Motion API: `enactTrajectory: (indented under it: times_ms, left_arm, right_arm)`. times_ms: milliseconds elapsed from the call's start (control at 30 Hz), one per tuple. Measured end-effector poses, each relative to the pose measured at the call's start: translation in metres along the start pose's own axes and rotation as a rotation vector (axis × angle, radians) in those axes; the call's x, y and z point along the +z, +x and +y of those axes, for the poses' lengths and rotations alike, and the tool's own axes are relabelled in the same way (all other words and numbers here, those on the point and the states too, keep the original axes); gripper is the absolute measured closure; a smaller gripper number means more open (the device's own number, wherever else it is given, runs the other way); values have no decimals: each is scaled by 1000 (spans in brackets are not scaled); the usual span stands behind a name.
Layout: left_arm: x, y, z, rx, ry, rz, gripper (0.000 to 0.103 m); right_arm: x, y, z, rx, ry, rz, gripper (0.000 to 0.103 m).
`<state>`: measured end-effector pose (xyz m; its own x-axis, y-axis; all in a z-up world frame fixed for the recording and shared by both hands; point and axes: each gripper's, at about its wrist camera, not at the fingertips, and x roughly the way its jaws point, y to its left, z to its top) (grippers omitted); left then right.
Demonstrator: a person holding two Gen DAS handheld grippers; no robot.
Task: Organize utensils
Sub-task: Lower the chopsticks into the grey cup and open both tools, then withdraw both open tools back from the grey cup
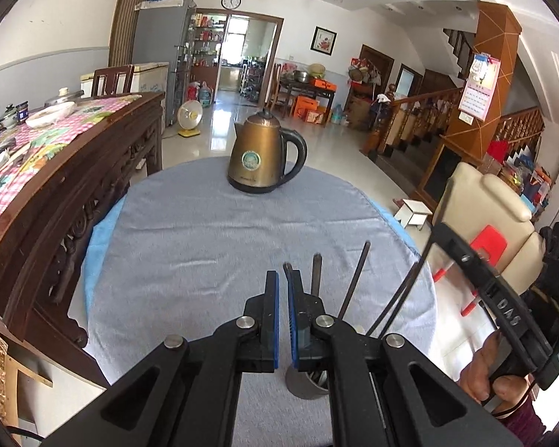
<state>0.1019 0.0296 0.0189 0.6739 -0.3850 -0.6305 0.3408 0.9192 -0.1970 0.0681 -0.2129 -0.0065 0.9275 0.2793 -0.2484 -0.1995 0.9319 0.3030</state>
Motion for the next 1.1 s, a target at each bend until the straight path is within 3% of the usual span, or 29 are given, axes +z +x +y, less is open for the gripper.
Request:
enactTrajectory:
  times_ms: [367, 433, 500, 533, 567, 600, 1100]
  left_arm:
    - [-17, 7, 3, 66, -11, 22, 98]
    - [-20, 7, 1, 100, -7, 20, 85]
    - [-23, 6, 0, 150, -8, 8, 36]
    - [-25, 4, 0, 173, -5, -7, 33]
    - [-27, 3, -2, 204, 6, -25, 33]
    - [-28, 2, -3, 220, 16, -29, 33]
    - [-34, 1, -11, 390, 84, -66, 30]
  right_arm:
    - [-27, 8, -13, 2, 28, 119, 95]
    - [-29, 6, -14, 9, 30, 130, 92]
    - [-30, 2, -16, 10, 31, 128, 72]
    - [-30, 0, -17, 6, 32, 122, 66]
    - [-30, -2, -18, 2, 34, 114, 58]
    - [-30, -6, -19, -3, 37, 101, 57]
    - [-35, -26, -44, -86, 58, 94, 57]
